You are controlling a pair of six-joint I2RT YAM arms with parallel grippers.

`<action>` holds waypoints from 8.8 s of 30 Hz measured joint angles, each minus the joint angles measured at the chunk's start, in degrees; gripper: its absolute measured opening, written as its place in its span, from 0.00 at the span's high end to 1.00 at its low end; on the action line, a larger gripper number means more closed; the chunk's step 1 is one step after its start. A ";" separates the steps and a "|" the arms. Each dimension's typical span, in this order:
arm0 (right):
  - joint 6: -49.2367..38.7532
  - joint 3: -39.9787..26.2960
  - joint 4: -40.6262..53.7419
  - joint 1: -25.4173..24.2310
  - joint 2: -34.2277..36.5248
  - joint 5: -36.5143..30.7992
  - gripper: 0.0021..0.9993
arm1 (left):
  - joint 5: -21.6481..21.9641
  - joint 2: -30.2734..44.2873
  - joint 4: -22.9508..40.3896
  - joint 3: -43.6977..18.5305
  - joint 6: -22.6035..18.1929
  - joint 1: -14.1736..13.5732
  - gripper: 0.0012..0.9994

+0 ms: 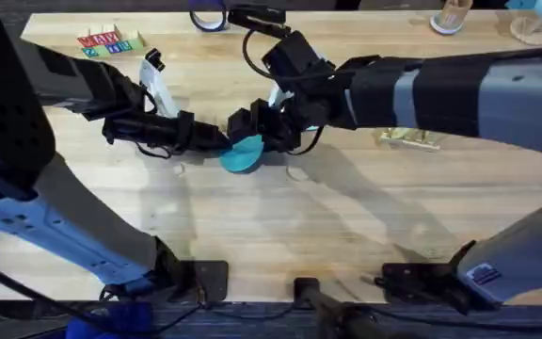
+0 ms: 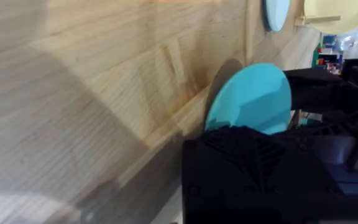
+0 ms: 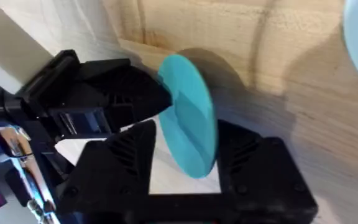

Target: Pick up the plates from the table one by one and place each into a slot on the dish rack.

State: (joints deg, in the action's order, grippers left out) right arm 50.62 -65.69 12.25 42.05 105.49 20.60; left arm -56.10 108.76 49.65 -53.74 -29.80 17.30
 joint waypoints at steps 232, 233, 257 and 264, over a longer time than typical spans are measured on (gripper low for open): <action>-31.68 5.44 31.36 -31.90 -36.50 -39.82 0.67 | 30.42 -35.73 25.44 -19.93 13.75 0.20 0.00; -31.75 5.44 31.36 -31.90 -37.37 -39.82 0.65 | 30.42 -35.75 25.35 -19.93 13.75 0.20 0.00; -32.23 5.44 31.54 -31.90 -50.25 -38.60 0.01 | 27.10 -35.72 24.26 -19.93 13.75 -0.04 0.00; -32.25 5.44 31.56 -31.90 -50.25 -37.35 0.00 | 26.88 -35.73 22.91 -19.93 13.75 -3.89 0.00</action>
State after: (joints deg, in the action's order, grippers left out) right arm 18.37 -60.25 43.81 10.15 55.24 -16.75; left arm -29.21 73.03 72.56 -73.67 -16.05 13.41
